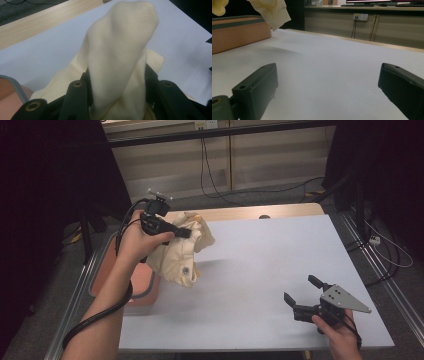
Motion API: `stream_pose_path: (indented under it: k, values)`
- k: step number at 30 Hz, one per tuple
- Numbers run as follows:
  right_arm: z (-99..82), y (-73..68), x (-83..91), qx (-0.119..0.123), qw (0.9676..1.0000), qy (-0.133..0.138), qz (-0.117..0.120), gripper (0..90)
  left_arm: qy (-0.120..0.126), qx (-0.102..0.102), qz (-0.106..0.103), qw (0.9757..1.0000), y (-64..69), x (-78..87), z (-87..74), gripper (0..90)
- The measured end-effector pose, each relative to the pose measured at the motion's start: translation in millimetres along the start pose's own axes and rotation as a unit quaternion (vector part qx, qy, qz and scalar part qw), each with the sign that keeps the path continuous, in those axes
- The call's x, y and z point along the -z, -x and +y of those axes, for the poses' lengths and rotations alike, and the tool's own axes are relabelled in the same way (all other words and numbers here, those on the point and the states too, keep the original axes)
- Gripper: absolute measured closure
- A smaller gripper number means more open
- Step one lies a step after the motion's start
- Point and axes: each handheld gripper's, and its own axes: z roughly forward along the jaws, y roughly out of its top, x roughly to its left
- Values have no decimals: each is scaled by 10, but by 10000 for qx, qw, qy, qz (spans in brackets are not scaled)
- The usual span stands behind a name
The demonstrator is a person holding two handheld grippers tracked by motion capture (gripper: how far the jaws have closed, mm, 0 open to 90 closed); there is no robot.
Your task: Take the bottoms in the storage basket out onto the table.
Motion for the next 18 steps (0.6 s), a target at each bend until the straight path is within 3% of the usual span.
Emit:
stream_pose_path:
  k: [18]
  values:
    - [2, -2, 0, 16, 10000, -4, 7, 26, 80, -147, -120, 9998, 111, -83, -35, 605]
